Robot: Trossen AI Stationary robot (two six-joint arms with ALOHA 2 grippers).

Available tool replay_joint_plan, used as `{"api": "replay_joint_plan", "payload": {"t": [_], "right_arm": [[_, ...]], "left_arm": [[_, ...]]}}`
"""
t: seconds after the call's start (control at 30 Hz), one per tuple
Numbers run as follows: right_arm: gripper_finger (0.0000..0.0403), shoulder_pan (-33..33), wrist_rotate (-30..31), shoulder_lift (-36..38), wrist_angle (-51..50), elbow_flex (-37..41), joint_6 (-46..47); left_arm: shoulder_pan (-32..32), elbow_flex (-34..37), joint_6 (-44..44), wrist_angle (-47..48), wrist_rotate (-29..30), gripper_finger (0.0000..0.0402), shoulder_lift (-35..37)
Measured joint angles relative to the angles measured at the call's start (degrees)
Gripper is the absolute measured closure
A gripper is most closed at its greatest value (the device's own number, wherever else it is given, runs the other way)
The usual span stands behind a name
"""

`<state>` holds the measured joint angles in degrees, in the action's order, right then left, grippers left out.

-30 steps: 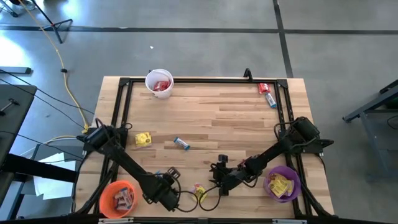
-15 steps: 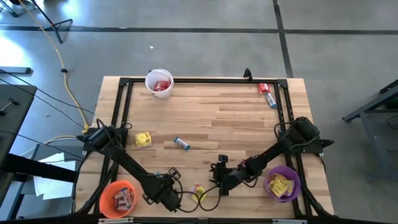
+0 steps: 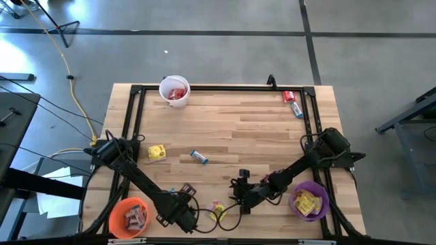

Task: Sort candy
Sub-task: Put the white candy into the orange bucket

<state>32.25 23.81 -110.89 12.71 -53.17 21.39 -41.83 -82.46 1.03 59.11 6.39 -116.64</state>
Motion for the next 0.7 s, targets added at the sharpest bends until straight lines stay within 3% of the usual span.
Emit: {"api": "replay_joint_plan", "payload": {"t": [0.2, 0.4, 0.53, 0.7], "right_arm": [[0.0206, 0.02, 0.02, 0.00, -0.02, 0.00, 0.00], [0.0206, 0.00, 0.02, 0.00, -0.01, 0.00, 0.00], [0.0206, 0.02, 0.02, 0.00, 0.00, 0.00, 0.00], [0.0206, 0.02, 0.01, 0.00, -0.01, 0.00, -0.02]], "left_arm": [[-0.19, 2.67, -3.25, -2.91, -0.80, 0.0178, 0.02], [0.27, 5.75, -3.23, -6.10, -3.37, 0.0197, 0.57], [0.18, 5.81, -4.26, -6.27, -3.53, 0.0238, 0.50], [0.09, 5.86, -6.76, -6.27, -3.87, 0.0319, 0.42]]}}
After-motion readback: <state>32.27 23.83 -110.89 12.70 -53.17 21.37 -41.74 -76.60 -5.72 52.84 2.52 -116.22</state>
